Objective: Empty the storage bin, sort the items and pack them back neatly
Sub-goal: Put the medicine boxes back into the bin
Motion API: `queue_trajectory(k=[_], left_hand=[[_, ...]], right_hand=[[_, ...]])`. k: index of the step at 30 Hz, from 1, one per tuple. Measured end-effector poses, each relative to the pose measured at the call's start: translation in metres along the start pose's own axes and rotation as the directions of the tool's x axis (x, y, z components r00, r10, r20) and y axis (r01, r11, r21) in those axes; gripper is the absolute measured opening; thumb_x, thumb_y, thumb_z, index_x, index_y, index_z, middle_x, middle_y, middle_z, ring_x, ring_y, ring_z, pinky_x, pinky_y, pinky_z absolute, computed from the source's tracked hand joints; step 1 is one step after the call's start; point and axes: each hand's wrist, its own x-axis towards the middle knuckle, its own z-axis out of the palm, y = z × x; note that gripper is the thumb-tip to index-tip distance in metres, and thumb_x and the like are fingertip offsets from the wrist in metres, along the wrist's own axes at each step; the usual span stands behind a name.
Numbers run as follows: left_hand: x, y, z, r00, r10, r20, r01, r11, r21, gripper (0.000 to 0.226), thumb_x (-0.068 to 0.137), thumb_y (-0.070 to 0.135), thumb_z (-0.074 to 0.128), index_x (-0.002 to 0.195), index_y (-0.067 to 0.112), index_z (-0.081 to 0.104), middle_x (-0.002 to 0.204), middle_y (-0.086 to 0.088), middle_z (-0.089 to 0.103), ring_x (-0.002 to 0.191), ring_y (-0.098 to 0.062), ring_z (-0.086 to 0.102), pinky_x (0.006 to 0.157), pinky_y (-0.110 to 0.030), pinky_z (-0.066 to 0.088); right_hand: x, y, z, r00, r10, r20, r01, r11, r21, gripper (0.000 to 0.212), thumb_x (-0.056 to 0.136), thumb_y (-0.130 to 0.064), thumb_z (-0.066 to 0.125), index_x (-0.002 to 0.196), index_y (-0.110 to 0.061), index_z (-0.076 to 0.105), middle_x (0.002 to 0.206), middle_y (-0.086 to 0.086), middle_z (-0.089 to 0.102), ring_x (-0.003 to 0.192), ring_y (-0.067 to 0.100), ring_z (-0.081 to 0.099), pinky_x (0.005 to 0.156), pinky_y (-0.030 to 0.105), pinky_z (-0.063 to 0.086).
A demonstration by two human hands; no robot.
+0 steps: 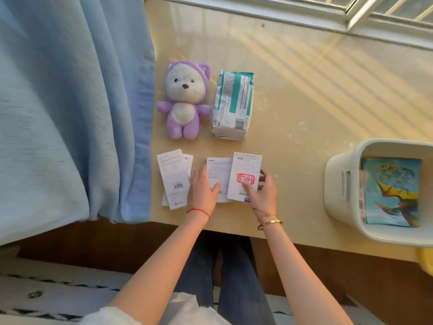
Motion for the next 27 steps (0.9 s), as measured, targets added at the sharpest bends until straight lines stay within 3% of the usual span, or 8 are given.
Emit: queue_trajectory(k=[3, 6, 9, 14, 16, 19, 24, 27], left_hand=[[0.006, -0.002, 0.022, 0.991, -0.125, 0.041, 0.123, 0.991, 0.054, 0.078, 0.081, 0.027, 0.07, 0.143, 0.011, 0.025, 0.134, -0.009, 0.042, 0.123, -0.026, 0.044, 0.092, -0.039, 0.045], [0.009, -0.007, 0.035, 0.983, -0.181, 0.029, 0.176, 0.975, 0.133, 0.083, 0.077, 0.031, 0.074, 0.14, 0.008, 0.027, 0.136, -0.011, 0.04, 0.123, -0.027, 0.044, 0.094, -0.039, 0.046], [0.009, -0.009, 0.038, 0.987, -0.157, -0.017, 0.158, 0.983, 0.096, 0.073, 0.072, 0.029, 0.079, 0.129, 0.009, 0.038, 0.126, -0.009, 0.046, 0.116, -0.025, 0.047, 0.091, -0.036, 0.045], [-0.001, -0.001, 0.024, 0.99, -0.135, 0.025, 0.136, 0.989, -0.053, 0.073, 0.069, 0.013, 0.081, 0.128, 0.015, 0.037, 0.121, -0.006, 0.058, 0.111, -0.023, 0.056, 0.087, -0.038, 0.051], [-0.008, 0.007, 0.012, 0.992, -0.109, 0.067, 0.113, 0.991, -0.067, 0.071, 0.071, 0.015, 0.08, 0.128, 0.019, 0.039, 0.115, 0.0, 0.063, 0.101, -0.015, 0.061, 0.079, -0.032, 0.053], [-0.023, 0.026, -0.012, 0.997, -0.04, 0.071, 0.046, 0.995, -0.086, 0.062, 0.072, 0.019, 0.079, 0.125, 0.023, 0.048, 0.109, 0.007, 0.066, 0.088, -0.005, 0.059, 0.068, -0.019, 0.044], [-0.056, 0.071, -0.039, 0.998, 0.06, 0.02, -0.056, 0.986, -0.157, 0.074, 0.069, 0.023, 0.081, 0.134, 0.021, 0.046, 0.104, 0.007, 0.066, 0.086, -0.008, 0.061, 0.078, -0.03, 0.053], [-0.076, 0.104, -0.037, 0.992, 0.124, 0.002, -0.121, 0.971, -0.207, 0.066, 0.07, 0.028, 0.08, 0.13, 0.025, 0.051, 0.108, 0.006, 0.066, 0.088, -0.006, 0.061, 0.079, -0.033, 0.056]], right_hand=[[0.002, 0.001, -0.015, 0.999, 0.03, -0.037, -0.029, 0.999, 0.033, 0.059, 0.08, -0.024, 0.073, 0.13, -0.016, 0.043, 0.101, -0.007, 0.057, 0.079, 0.004, 0.061, 0.057, 0.015, 0.051], [0.002, 0.004, -0.024, 0.997, 0.047, -0.064, -0.043, 0.997, 0.06, 0.059, 0.081, -0.024, 0.072, 0.131, -0.016, 0.043, 0.097, -0.013, 0.054, 0.077, 0.002, 0.06, 0.055, 0.014, 0.051], [-0.003, 0.005, -0.029, 0.995, 0.068, -0.079, -0.059, 0.991, 0.117, 0.06, 0.081, -0.024, 0.072, 0.132, -0.016, 0.042, 0.105, -0.007, 0.056, 0.08, 0.005, 0.061, 0.058, 0.017, 0.053], [-0.019, -0.001, -0.042, 0.991, 0.089, -0.1, -0.068, 0.977, 0.2, 0.059, 0.082, -0.023, 0.071, 0.133, -0.017, 0.041, 0.108, -0.006, 0.056, 0.08, 0.004, 0.061, 0.054, 0.011, 0.051], [-0.029, -0.007, -0.051, 0.991, 0.085, -0.107, -0.059, 0.973, 0.222, 0.058, 0.082, -0.022, 0.07, 0.133, -0.016, 0.042, 0.109, -0.005, 0.056, 0.079, 0.003, 0.061, 0.053, 0.01, 0.05], [-0.044, -0.015, -0.071, 0.991, 0.063, -0.122, -0.031, 0.968, 0.249, 0.058, 0.083, -0.02, 0.07, 0.133, -0.016, 0.042, 0.11, -0.004, 0.056, 0.08, 0.003, 0.061, 0.054, 0.01, 0.05], [-0.066, -0.022, -0.123, 0.987, 0.025, -0.157, 0.022, 0.956, 0.292, 0.057, 0.083, -0.022, 0.069, 0.133, -0.017, 0.042, 0.114, -0.001, 0.058, 0.086, 0.006, 0.064, 0.056, 0.013, 0.053], [-0.073, -0.02, -0.166, 0.981, -0.001, -0.195, 0.061, 0.951, 0.302, 0.057, 0.083, -0.023, 0.069, 0.133, -0.019, 0.042, 0.115, -0.002, 0.059, 0.09, 0.008, 0.065, 0.058, 0.015, 0.054]])
